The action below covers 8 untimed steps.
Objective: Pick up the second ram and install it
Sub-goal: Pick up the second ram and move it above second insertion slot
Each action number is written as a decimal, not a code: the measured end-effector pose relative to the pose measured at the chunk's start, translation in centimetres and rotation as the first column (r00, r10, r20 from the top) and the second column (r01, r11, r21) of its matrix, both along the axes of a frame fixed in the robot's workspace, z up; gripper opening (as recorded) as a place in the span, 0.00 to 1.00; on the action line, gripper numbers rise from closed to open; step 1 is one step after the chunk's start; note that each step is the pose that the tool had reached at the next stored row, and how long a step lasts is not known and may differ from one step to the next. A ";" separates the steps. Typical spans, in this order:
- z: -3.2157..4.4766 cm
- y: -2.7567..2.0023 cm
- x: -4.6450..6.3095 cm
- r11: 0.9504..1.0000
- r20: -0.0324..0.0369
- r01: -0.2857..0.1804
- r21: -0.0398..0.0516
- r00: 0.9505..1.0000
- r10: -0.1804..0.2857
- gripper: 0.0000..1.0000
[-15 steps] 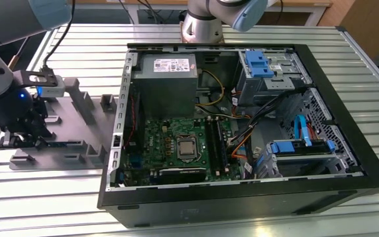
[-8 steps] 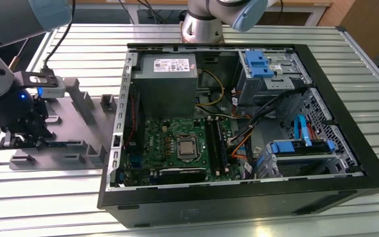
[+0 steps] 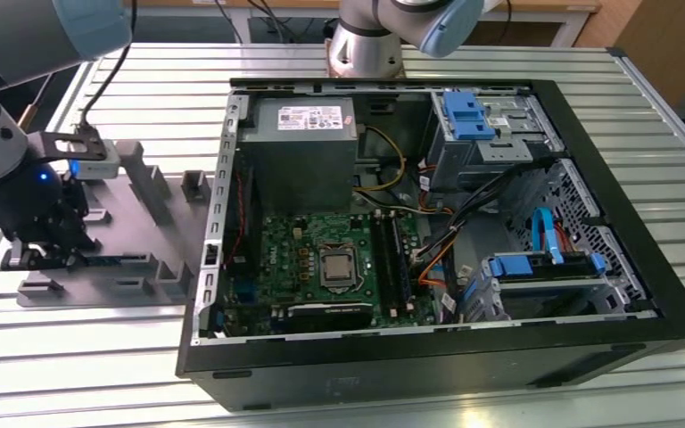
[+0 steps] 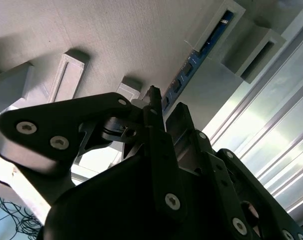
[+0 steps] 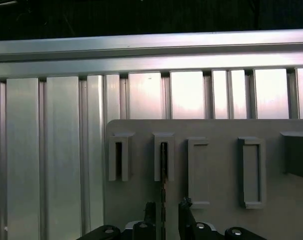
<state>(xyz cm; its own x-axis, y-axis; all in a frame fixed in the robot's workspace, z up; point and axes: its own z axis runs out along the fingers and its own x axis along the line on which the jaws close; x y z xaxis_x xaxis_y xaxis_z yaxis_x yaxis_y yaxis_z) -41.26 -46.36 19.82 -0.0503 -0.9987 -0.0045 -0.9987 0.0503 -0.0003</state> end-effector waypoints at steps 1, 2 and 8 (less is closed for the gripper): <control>-0.07 0.00 0.0 1.000 0.000 0.000 0.000 1.000 0.000 0.32; -0.15 -0.01 0.0 1.000 0.001 0.000 0.000 1.000 0.000 0.32; -0.48 -0.06 0.0 1.000 0.002 0.000 0.000 1.000 0.000 0.32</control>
